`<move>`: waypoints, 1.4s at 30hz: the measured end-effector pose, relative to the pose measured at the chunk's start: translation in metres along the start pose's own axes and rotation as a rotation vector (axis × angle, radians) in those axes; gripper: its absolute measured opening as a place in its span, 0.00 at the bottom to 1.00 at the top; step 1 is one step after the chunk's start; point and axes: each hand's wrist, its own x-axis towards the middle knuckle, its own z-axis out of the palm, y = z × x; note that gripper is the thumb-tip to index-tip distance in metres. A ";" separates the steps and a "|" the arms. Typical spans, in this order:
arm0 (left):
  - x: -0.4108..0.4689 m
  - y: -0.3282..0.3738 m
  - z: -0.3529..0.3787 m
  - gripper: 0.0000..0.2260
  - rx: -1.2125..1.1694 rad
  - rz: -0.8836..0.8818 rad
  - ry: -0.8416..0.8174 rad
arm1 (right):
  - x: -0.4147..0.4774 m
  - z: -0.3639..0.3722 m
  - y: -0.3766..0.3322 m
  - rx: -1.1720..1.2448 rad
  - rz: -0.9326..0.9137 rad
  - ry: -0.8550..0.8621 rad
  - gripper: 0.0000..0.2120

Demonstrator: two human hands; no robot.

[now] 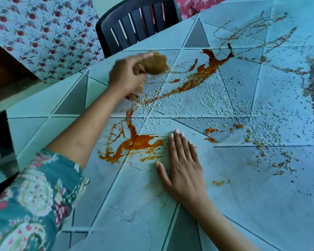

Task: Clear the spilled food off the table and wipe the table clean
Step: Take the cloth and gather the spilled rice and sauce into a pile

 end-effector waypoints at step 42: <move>-0.051 0.082 0.030 0.29 0.110 0.174 -0.204 | 0.000 -0.007 0.007 0.109 -0.040 -0.008 0.33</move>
